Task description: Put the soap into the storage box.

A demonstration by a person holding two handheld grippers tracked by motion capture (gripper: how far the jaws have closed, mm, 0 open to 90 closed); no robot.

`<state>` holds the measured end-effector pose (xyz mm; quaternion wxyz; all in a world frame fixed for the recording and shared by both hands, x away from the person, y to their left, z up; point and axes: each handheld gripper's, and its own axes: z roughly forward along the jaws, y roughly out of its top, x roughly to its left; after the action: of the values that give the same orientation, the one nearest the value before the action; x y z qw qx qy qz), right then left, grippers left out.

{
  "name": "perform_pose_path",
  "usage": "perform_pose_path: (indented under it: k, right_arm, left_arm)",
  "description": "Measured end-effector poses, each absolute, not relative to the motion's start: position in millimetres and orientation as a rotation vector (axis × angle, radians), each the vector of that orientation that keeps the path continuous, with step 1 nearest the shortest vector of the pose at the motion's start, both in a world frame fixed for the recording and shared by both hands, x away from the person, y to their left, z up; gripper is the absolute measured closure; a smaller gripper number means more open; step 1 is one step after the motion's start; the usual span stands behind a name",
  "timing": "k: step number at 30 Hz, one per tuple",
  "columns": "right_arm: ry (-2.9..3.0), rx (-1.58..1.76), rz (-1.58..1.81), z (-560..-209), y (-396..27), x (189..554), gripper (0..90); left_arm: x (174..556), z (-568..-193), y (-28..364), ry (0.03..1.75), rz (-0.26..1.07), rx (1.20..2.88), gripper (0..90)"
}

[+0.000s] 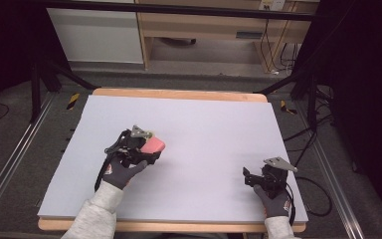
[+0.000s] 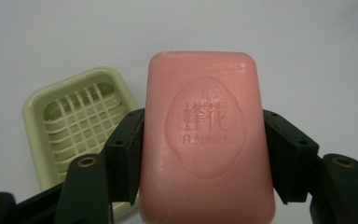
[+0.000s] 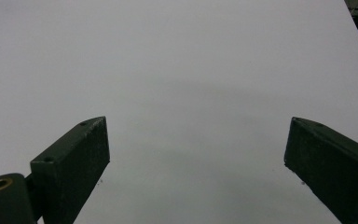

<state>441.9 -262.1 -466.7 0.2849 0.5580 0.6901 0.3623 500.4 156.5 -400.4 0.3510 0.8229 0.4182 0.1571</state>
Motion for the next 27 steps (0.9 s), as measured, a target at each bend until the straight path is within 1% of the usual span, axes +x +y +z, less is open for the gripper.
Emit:
perform_pose_path:
  k: [10, 14, 27]
  right_arm:
    - [1.842, 1.501, 0.977, -467, -262, 442, 7.0]
    - [1.85, 1.494, 0.978, -468, -261, 443, 7.0]
    - [1.851, 1.493, 0.967, -468, -259, 443, 6.9]
  left_arm:
    - [508, -398, 171, 1.117, 0.418, 2.11, 37.1]
    - [517, -397, 175, 1.142, 0.41, 2.102, 37.1]
    - [530, -394, 190, 1.219, 0.448, 2.064, 37.1]
